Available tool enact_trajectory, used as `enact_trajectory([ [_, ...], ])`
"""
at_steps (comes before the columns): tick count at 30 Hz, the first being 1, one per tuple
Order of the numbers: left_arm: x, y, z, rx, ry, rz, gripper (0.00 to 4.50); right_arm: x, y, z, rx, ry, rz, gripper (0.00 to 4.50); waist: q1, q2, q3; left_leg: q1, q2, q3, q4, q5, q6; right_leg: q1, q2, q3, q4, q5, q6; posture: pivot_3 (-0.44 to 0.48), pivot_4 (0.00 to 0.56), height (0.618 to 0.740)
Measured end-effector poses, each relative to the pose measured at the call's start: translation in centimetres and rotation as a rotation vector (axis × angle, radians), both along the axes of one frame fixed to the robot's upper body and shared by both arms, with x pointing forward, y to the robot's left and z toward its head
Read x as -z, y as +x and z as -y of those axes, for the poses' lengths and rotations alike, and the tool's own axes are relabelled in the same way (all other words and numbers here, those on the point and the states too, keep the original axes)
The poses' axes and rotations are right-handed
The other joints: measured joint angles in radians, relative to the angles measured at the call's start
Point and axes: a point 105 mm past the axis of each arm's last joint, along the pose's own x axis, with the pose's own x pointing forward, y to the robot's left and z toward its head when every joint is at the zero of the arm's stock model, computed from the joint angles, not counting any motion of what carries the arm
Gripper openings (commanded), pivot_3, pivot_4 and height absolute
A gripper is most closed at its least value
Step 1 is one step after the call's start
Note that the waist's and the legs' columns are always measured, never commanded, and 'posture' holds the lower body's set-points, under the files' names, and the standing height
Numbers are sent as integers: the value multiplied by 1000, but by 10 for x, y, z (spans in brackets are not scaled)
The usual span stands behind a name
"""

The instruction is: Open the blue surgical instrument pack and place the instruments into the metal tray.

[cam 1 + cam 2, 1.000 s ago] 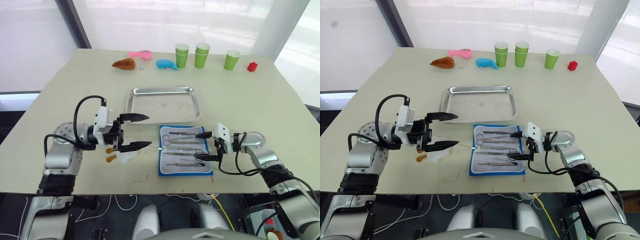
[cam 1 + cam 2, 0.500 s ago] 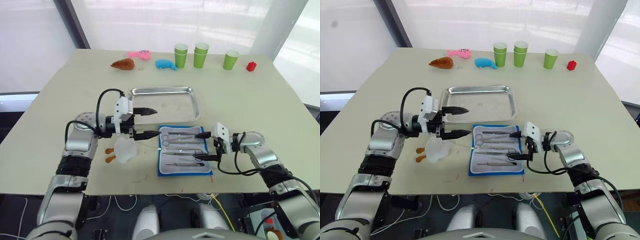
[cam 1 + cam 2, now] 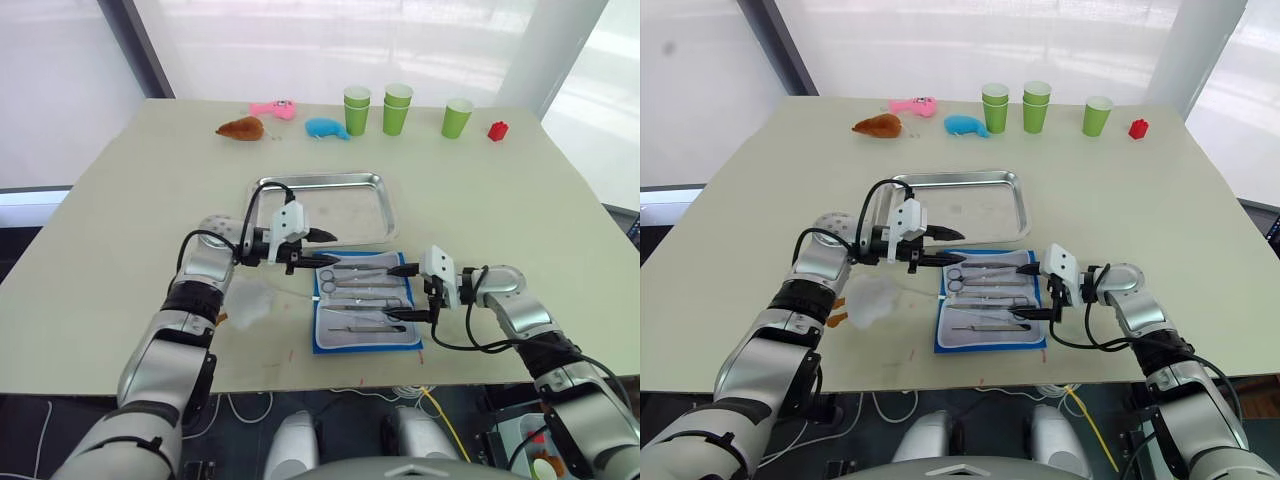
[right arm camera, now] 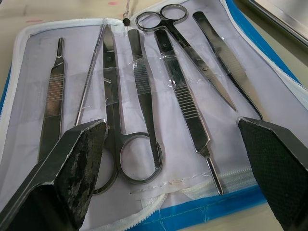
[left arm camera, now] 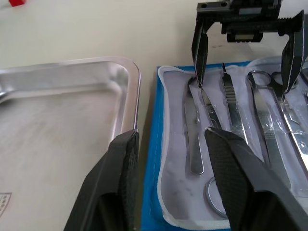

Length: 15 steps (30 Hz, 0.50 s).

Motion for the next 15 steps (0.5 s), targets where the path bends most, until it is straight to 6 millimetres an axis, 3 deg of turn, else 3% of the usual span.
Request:
enact_trajectory([
  [15,22,3,14,57,89,-88,2440,-1,-1,-1,4,3,9,4500,-4,-1,0,0,1,-1,-3,0,0,-1,-4,-2,-2,0,-1,0,150,740],
])
